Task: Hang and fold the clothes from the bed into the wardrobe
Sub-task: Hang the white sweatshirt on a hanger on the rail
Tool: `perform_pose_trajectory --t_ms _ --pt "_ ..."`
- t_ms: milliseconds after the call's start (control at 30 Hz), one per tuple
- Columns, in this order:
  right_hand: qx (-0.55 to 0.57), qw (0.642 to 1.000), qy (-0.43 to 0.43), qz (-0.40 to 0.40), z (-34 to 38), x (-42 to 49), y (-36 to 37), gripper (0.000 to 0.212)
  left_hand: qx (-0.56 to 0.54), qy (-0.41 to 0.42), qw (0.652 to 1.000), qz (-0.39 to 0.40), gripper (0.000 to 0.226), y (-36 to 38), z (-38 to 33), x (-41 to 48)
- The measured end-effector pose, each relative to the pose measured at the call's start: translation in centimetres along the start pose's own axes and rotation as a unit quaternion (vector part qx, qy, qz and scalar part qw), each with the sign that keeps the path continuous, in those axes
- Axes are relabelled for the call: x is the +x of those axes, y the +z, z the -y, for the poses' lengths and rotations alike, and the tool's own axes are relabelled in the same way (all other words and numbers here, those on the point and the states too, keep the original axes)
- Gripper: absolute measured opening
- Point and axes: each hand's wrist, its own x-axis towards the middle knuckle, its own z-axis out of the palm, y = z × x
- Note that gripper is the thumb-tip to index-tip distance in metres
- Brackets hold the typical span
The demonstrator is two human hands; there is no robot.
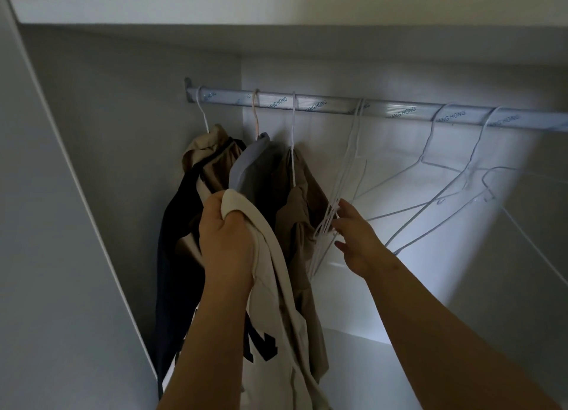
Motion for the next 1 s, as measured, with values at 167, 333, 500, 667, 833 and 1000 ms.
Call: perform_pose_trajectory --t_ms 167,333,500,667,833,1000 --pt "-0.021 0.999 -0.014 -0.028 0.5 0.4 0.3 0.033 -0.007 -0.005 1.000 0.007 0.019 -0.3 -0.1 -0.1" --pt "-0.062 0.959 -0.155 -0.231 -0.9 0.1 -1.0 0.025 0.003 0.000 1.000 0.016 0.024 -0.3 -0.2 -0.7" --pt "-0.107 0.954 -0.173 -0.219 -0.7 -1.9 -3.2 0.038 0.010 0.000 0.999 0.036 0.024 0.3 -0.1 -1.6" --pt "-0.039 0.966 -0.156 -0.205 -0.4 -4.5 -4.4 0.043 -0.011 -0.018 0.998 0.062 0.017 1.2 -0.4 -2.7" --pt "-0.003 0.956 -0.120 -0.269 -0.4 -6.1 -4.3 0.031 -0.027 -0.034 0.997 0.067 0.017 1.2 -0.5 -3.4" --pt "0.013 0.977 -0.005 -0.212 -0.8 -6.8 -4.2 0.011 -0.027 -0.038 0.996 0.070 0.019 0.2 -0.5 -3.6"
